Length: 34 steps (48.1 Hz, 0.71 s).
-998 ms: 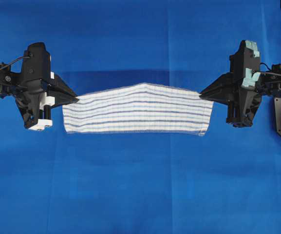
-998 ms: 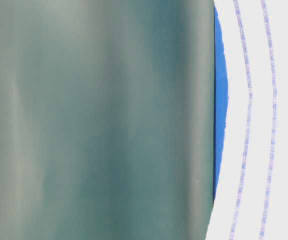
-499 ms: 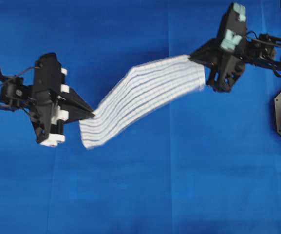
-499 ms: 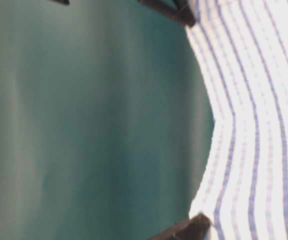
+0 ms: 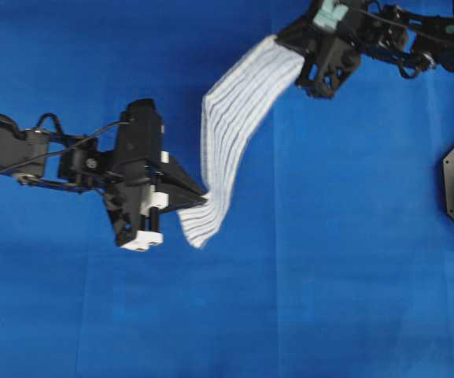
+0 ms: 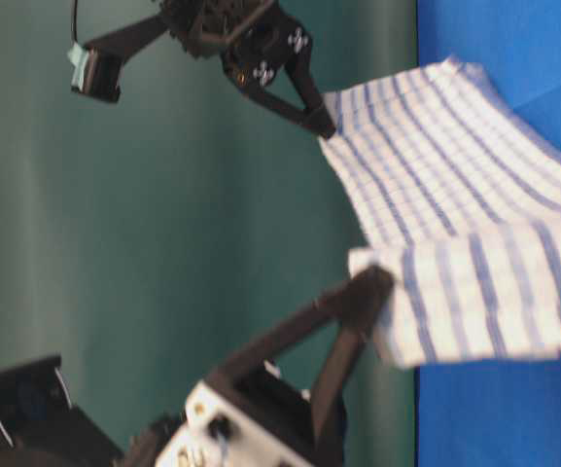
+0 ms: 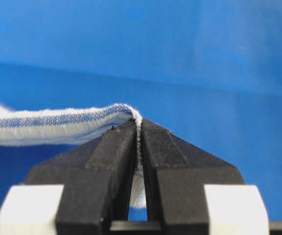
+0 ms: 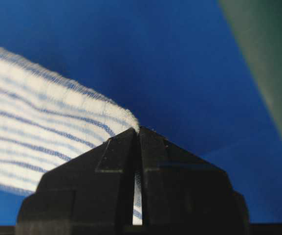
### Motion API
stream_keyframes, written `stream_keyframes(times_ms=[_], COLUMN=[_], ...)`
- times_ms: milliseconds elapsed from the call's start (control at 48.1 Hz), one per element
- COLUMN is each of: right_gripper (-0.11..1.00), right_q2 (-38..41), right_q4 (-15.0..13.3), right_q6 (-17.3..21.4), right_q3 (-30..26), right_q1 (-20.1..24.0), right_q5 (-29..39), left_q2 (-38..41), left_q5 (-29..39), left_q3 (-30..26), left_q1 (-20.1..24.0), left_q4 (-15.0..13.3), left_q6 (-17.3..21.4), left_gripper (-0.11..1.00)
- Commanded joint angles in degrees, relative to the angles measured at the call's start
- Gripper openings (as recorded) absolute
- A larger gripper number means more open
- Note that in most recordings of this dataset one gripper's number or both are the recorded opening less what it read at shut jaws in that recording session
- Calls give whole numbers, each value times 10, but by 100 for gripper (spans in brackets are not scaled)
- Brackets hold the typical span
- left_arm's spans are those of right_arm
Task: Fold the blue towel.
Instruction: 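Lift the strip and swing it to a vertical orientation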
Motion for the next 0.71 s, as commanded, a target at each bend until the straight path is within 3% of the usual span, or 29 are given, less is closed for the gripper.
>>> stream_keyframes(times_ms=[0,291,686], right_gripper=[1,1,1], right_q2=[3,8,-69], right_q4=[-10,-23,-23], right_q6=[0,0,-1], right_q3=[-27,-42,19], right_q1=[-6,-28,-43], right_q5=[-12,-25,-23], left_q2=[5,58,131], left_q5=[-5,-26,-50], left_q3=[-31,-82,-170], left_q1=[-2,-3,-4], left_q4=[-1,-1,-1], left_q6=[-1,-1,-1], left_gripper=[2,2,2])
